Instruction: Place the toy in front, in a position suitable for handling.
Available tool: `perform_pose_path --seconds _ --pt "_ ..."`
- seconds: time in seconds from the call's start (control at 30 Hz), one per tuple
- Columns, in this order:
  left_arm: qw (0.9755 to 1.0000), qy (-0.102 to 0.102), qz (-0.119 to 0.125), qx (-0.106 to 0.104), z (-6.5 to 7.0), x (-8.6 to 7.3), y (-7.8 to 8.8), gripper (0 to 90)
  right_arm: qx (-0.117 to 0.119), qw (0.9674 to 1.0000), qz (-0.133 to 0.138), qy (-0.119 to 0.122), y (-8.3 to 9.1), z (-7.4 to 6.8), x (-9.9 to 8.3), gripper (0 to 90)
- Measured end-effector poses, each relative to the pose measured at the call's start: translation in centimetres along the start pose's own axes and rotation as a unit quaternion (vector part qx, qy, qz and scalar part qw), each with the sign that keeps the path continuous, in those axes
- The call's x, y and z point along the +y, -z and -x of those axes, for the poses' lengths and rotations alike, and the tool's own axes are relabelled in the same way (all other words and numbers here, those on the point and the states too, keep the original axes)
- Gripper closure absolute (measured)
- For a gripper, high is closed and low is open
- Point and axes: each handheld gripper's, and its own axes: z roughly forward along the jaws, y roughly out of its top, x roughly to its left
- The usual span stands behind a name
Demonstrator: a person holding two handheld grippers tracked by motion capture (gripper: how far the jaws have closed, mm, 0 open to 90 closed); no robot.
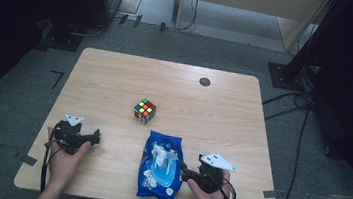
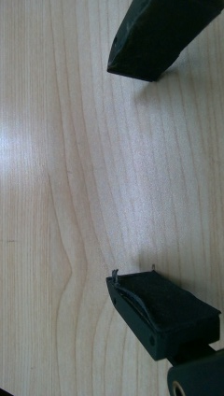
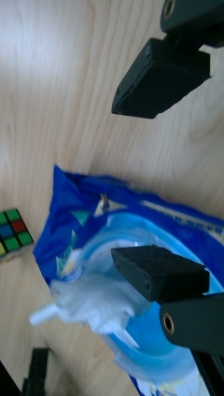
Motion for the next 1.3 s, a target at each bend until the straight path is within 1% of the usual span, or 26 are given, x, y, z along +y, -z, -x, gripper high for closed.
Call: perform_pose_path --seconds 0.03,0.1,0.17,0.2,0.23,0.27,0.33,0.37,0.43,0.47,0.57,0.6,0.67,0.7,0.73,0.77,0.83,0.9,0.97,1.03,1.07,1.13,1.2,1.3 --pt "1.0000 0.000 0.000 0.000 0.0 0.0 0.0 1.5 0.008 1.0000 -0.005 0.003 -0.2 -0.4 -0.1 26.1" --pt "1.0000 0.000 0.000 0.000 0.0 0.0 0.0 1.5 0.018 0.9998 -0.013 -0.001 -0.7 -0.9 -0.3 26.4" --pt "1.0000 0.000 0.000 0.000 0.0 0.0 0.0 1.5 0.024 0.9995 -0.019 -0.002 -1.2 -1.4 -0.5 26.2" --pt "1.0000 0.000 0.000 0.000 0.0 0.0 0.0 1.5 0.025 0.9993 -0.027 -0.005 -1.9 -1.9 -0.6 24.9" --pt "1.0000 0.000 0.000 0.000 0.0 0.0 0.0 1.5 0.025 0.9993 -0.027 -0.005 -1.9 -1.9 -0.6 24.9" --pt "1.0000 0.001 0.000 0.000 0.0 0.0 0.0 1.5 0.023 0.9992 -0.030 -0.014 -2.4 -2.2 -0.6 24.4" --pt "1.0000 0.001 0.001 0.000 0.0 -0.1 0.0 1.5 0.021 0.9991 -0.032 -0.018 -2.7 -2.3 -0.6 24.1" --pt "1.0000 -0.001 0.000 0.000 0.0 -0.1 0.1 1.5 0.006 0.9992 -0.036 -0.015 -3.3 -2.5 -0.6 24.7" --pt "1.0000 0.000 0.001 -0.001 0.1 -0.1 0.1 1.5 0.005 0.9991 -0.040 -0.015 -3.6 -2.5 -0.6 25.1" --pt "1.0000 0.000 0.002 -0.001 0.1 -0.1 0.1 1.5 0.013 0.9986 -0.047 -0.022 -4.1 -2.6 -0.8 26.1" --pt "1.0000 0.000 0.002 -0.001 0.1 -0.1 0.1 1.5 0.014 0.9986 -0.048 -0.018 -4.3 -2.8 -0.9 27.9" --pt "1.0000 0.000 0.002 -0.001 0.1 -0.2 0.1 1.5 0.008 0.9988 -0.047 -0.013 -4.4 -2.8 -0.9 28.6" --pt "1.0000 0.000 0.001 -0.001 0.1 -0.2 0.1 1.6 0.013 0.9986 -0.047 -0.017 -4.7 -2.8 -1.0 33.0" --pt "1.0000 0.000 0.002 -0.001 0.1 -0.2 0.1 1.6 0.013 0.9986 -0.047 -0.017 -4.7 -2.8 -1.0 33.0" --pt "1.0000 -0.001 0.001 -0.002 0.1 -0.2 0.2 1.5 0.019 0.9983 -0.048 -0.025 -5.0 -2.6 -1.0 38.5" --pt "1.0000 -0.002 0.000 -0.002 0.1 -0.2 0.2 1.5 0.019 0.9983 -0.048 -0.025 -5.0 -2.6 -1.0 38.5" --pt "1.0000 -0.002 0.001 -0.002 0.1 -0.3 0.2 1.5 0.021 0.9982 -0.050 -0.025 -5.1 -2.4 -1.2 44.8" --pt "1.0000 -0.002 0.001 -0.002 0.1 -0.3 0.2 1.5 0.023 0.9985 -0.046 -0.019 -5.1 -2.3 -1.3 49.6" --pt "1.0000 -0.002 0.001 -0.002 0.1 -0.3 0.2 1.5 0.028 0.9984 -0.044 -0.023 -5.0 -2.1 -1.2 55.6" --pt "1.0000 -0.002 0.001 -0.002 0.1 -0.3 0.2 1.5 0.033 0.9983 -0.040 -0.025 -4.9 -1.9 -1.2 59.6" --pt "1.0000 -0.002 0.001 -0.002 0.1 -0.3 0.2 1.5 0.033 0.9985 -0.035 -0.026 -4.9 -1.8 -1.1 63.6" --pt "1.0000 -0.002 0.001 -0.002 0.1 -0.3 0.2 1.5 0.030 0.9989 -0.027 -0.024 -4.7 -1.6 -0.9 68.2" --pt "1.0000 -0.002 0.001 -0.002 0.1 -0.3 0.2 1.5 0.022 0.9993 -0.019 -0.024 -4.6 -1.2 -0.7 70.7" --pt "1.0000 -0.002 0.001 -0.002 0.1 -0.3 0.2 1.6 0.009 0.9995 -0.003 -0.030 -4.4 0.3 -0.1 74.3"
